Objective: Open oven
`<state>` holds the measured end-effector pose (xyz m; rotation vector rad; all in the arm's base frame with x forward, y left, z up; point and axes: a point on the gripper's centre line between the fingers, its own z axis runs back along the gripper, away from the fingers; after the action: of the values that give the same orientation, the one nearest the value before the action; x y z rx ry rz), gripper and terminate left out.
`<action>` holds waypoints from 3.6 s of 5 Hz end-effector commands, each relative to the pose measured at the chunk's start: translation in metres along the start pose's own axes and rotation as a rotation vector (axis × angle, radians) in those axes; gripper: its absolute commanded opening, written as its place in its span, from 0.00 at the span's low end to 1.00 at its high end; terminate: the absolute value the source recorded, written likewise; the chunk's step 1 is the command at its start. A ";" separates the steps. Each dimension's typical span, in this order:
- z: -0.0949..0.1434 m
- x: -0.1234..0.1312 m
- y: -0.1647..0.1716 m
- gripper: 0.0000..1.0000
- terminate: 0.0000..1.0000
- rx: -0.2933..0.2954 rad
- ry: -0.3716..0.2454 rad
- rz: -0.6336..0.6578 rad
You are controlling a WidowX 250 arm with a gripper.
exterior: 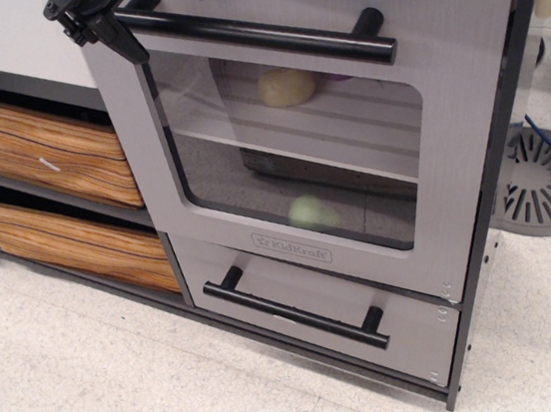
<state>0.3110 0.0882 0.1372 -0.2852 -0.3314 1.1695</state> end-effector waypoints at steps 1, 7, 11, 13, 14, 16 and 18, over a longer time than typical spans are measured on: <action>0.002 0.002 0.009 1.00 0.00 0.017 -0.048 -0.038; 0.045 -0.008 0.079 1.00 0.00 0.122 0.155 -0.333; 0.006 0.081 0.141 1.00 0.00 0.251 0.005 -0.519; 0.009 0.134 0.115 1.00 0.00 0.264 -0.085 -0.333; 0.012 0.149 0.103 1.00 0.00 0.296 -0.103 -0.238; 0.022 0.156 0.077 1.00 0.00 0.325 -0.086 -0.049; 0.015 0.111 0.063 1.00 0.00 0.343 -0.005 -0.183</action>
<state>0.2882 0.2027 0.1058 0.0405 -0.0705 1.0164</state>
